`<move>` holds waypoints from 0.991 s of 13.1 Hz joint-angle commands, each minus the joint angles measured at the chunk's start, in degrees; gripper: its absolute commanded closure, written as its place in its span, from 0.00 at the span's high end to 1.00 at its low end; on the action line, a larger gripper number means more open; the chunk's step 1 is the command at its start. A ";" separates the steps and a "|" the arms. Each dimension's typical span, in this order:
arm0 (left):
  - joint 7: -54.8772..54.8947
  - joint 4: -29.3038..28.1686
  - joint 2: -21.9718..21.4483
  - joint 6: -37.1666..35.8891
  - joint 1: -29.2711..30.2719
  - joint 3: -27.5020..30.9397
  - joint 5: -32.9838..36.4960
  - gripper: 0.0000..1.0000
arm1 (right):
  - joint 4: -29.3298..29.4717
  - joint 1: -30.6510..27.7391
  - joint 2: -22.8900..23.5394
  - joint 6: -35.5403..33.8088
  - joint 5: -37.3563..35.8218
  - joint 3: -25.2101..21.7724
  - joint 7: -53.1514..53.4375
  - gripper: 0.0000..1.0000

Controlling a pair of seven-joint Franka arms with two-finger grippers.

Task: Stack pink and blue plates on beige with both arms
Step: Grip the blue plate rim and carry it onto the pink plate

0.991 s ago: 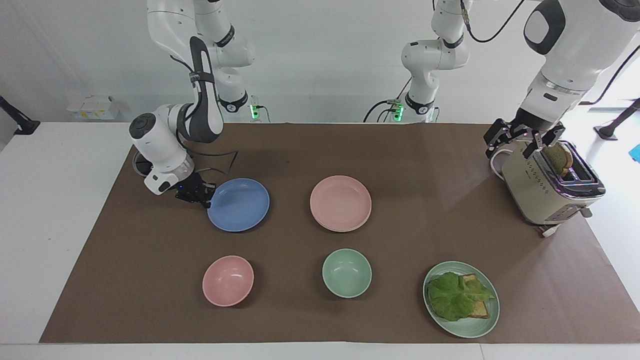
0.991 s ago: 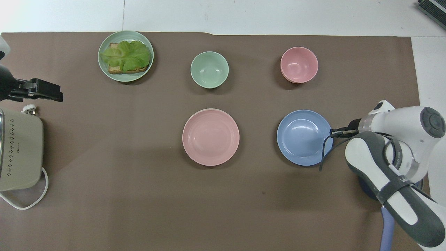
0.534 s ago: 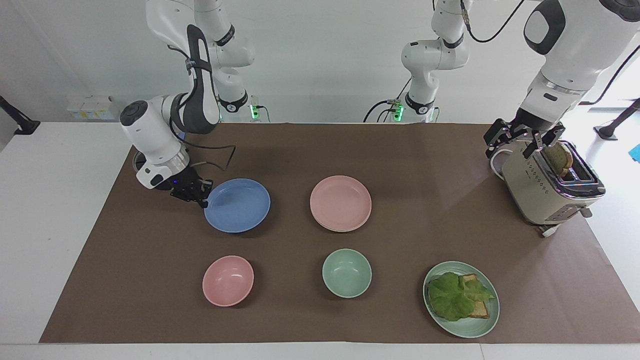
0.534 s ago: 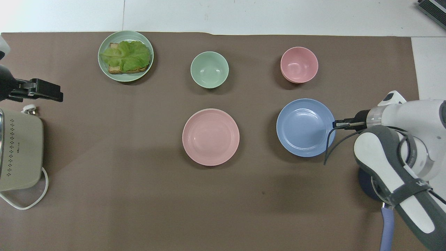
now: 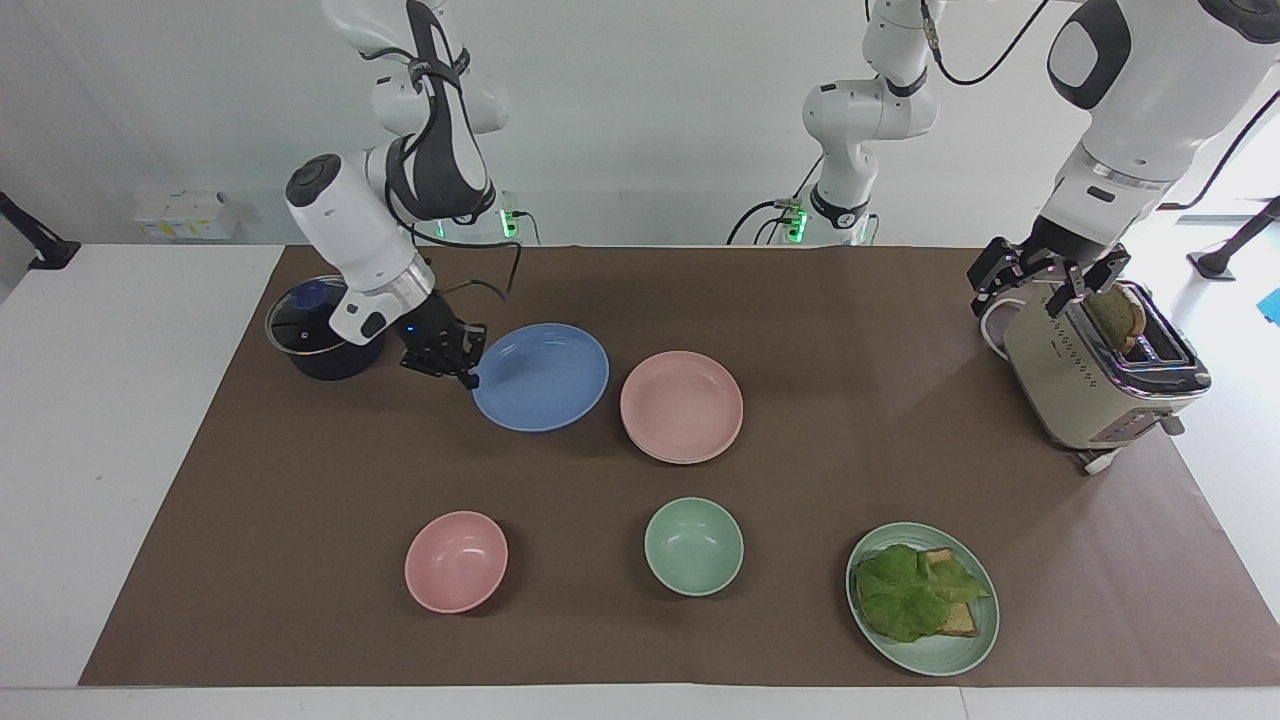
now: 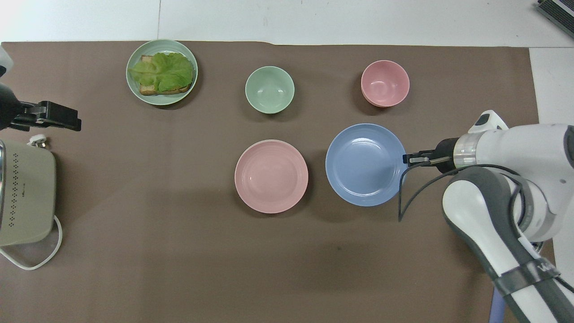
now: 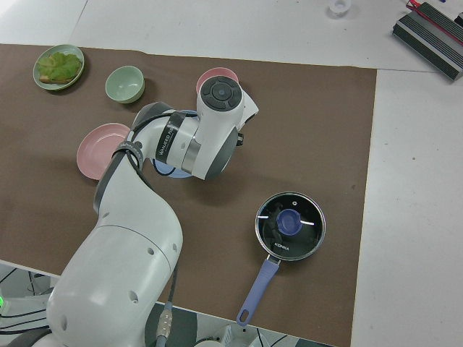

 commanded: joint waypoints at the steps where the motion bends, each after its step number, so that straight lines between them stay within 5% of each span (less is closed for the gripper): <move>1: 0.30 -0.02 -0.28 -0.81 0.19 -0.23 0.84 1.00 | 1.52 4.93 1.98 1.65 -0.65 0.16 7.75 0.00; 5: 0.30 -0.02 -0.28 -0.72 0.19 -0.23 0.84 1.00 | 3.18 12.57 5.31 4.21 -7.84 0.16 21.73 0.00; 13: 0.30 -0.02 -0.28 -0.72 0.19 -0.23 0.84 1.00 | 9.78 19.08 14.19 4.12 -9.26 0.25 36.24 0.00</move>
